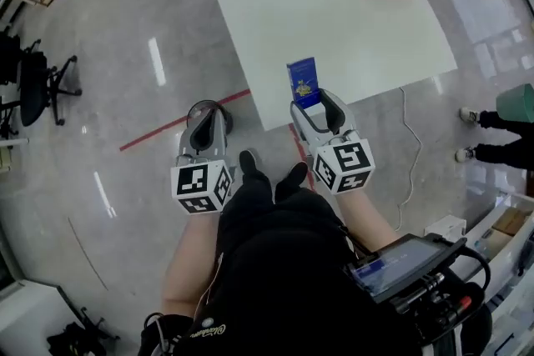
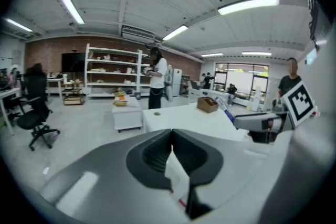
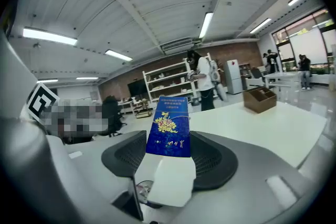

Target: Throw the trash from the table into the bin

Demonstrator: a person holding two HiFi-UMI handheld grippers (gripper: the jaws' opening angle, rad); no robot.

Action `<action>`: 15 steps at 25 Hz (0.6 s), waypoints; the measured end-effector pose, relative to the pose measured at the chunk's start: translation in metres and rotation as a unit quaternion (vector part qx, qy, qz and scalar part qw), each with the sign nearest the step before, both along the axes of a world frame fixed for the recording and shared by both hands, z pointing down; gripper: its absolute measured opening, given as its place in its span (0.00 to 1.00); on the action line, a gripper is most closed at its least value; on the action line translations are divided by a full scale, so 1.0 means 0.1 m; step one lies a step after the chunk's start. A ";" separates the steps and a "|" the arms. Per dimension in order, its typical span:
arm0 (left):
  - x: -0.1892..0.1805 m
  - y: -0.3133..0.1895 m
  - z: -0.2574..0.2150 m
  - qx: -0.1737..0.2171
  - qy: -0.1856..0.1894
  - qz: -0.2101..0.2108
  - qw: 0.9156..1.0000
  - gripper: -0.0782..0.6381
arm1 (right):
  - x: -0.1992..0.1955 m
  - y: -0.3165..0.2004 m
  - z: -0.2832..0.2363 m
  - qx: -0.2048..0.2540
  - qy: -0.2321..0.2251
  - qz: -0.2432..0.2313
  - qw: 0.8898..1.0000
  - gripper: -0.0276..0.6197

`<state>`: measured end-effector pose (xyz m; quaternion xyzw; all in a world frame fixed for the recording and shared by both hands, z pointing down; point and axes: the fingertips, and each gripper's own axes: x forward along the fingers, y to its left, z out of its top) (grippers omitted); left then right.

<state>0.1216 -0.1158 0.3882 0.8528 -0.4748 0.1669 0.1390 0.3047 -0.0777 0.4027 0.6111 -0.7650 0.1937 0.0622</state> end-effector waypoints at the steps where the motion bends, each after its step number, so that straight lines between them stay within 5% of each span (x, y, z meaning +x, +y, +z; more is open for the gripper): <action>1: -0.33 0.02 0.08 -0.003 -0.004 -0.036 0.999 0.12 | -0.27 -0.05 0.07 -0.004 0.001 -0.033 0.999 0.45; 5: -1.50 0.05 0.22 -0.008 -0.002 -0.128 0.992 0.12 | -1.30 -0.24 0.14 -0.007 0.013 -0.116 0.993 0.45; 15: -3.35 -0.06 0.56 -0.043 0.008 -0.181 0.983 0.12 | -3.53 -0.57 0.41 -0.049 0.039 -0.211 0.975 0.45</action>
